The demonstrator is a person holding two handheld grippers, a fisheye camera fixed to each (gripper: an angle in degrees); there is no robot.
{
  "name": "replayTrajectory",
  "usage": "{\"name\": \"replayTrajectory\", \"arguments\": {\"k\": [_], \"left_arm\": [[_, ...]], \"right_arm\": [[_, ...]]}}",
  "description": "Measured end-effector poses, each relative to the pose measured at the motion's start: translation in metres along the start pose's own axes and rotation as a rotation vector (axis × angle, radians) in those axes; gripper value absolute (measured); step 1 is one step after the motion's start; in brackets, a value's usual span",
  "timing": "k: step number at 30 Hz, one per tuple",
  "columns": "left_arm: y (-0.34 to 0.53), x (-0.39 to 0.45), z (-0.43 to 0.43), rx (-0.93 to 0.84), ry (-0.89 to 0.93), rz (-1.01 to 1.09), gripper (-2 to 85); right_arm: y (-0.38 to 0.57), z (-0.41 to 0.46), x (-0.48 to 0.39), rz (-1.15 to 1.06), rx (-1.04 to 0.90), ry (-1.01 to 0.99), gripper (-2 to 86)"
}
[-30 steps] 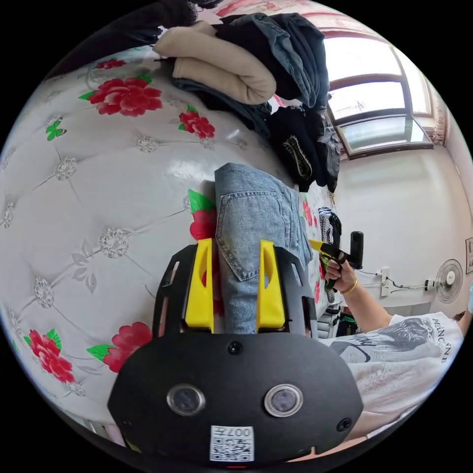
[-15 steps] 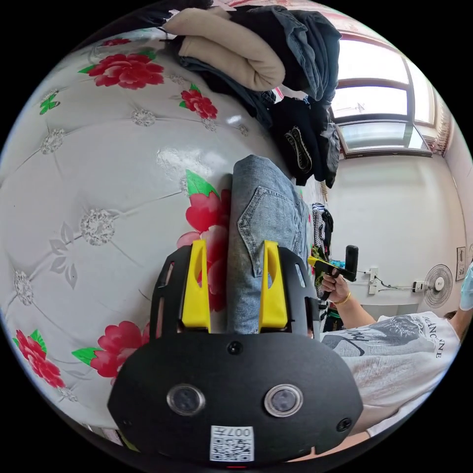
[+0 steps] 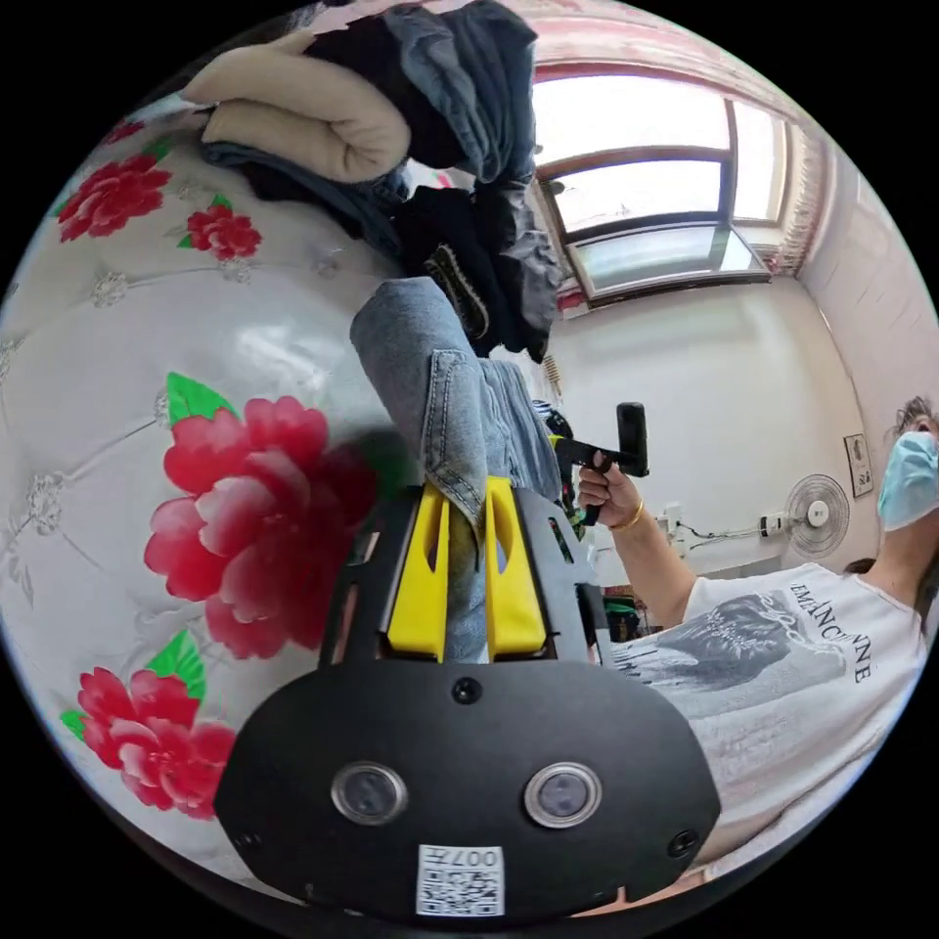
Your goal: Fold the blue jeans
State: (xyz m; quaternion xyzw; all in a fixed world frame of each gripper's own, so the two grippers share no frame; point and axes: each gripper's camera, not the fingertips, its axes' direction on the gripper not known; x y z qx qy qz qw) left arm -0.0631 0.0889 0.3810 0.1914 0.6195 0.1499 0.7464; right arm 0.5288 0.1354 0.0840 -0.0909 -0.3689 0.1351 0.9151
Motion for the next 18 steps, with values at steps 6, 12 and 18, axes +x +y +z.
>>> {"name": "replayTrajectory", "arguments": {"k": [6,12,18], "left_arm": [[-0.057,0.111,0.025,0.343,0.116,0.159,6.2],[-0.157,0.174,0.120,0.170,-0.126,0.256,11.9],[-0.039,0.146,0.208,-0.243,-0.492,0.420,10.7]], "right_arm": [[-0.104,-0.155,-0.100,-0.327,0.251,0.496,1.3],[-0.132,-0.191,-0.092,-0.132,0.582,0.621,3.2],[0.044,-0.037,0.042,0.045,0.346,0.283,3.5]]}}
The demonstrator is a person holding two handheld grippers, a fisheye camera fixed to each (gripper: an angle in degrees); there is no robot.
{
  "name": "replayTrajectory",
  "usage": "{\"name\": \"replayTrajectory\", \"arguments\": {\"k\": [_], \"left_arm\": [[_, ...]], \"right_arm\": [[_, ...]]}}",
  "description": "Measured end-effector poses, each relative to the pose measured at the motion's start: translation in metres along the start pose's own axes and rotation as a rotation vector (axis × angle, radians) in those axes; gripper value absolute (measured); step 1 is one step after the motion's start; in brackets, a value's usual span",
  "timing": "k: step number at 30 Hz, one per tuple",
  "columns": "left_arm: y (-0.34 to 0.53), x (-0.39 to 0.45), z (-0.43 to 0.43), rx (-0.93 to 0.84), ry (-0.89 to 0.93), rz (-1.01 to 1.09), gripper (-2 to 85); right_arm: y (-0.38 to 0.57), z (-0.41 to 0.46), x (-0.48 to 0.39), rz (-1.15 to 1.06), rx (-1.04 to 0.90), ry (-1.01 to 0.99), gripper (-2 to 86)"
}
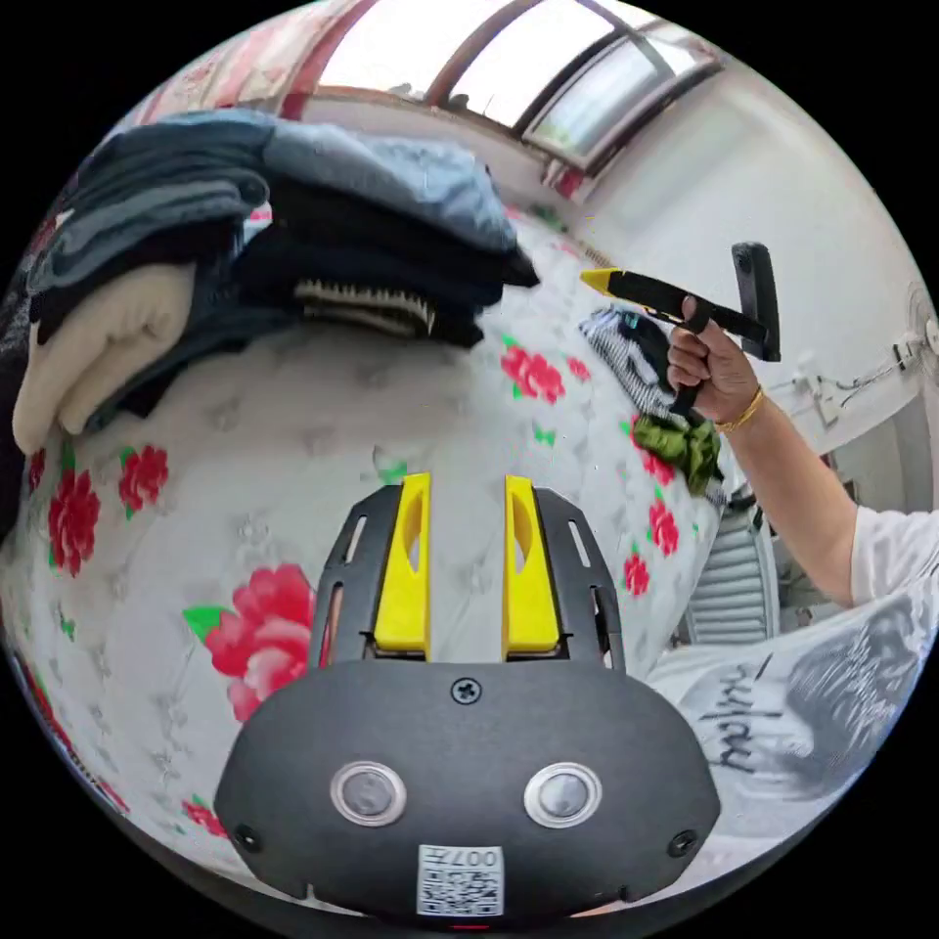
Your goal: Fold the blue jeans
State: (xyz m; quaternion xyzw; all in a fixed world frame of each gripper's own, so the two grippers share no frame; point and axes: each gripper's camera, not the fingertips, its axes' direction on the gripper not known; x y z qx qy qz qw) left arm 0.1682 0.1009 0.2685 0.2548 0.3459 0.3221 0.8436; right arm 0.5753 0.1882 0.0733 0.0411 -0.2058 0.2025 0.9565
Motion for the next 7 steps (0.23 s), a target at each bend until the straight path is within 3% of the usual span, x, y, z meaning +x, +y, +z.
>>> {"name": "replayTrajectory", "arguments": {"k": [2,7], "left_arm": [[0.065,0.027,0.037,-0.199,-0.104,0.011,9.0],[0.151,0.086,0.055,-0.293,-0.280,-0.046,6.9]], "right_arm": [[0.084,0.015,0.042,0.187,-0.144,-0.010,3.2],[0.214,-0.073,0.103,0.426,-0.104,0.363,2.5]]}}
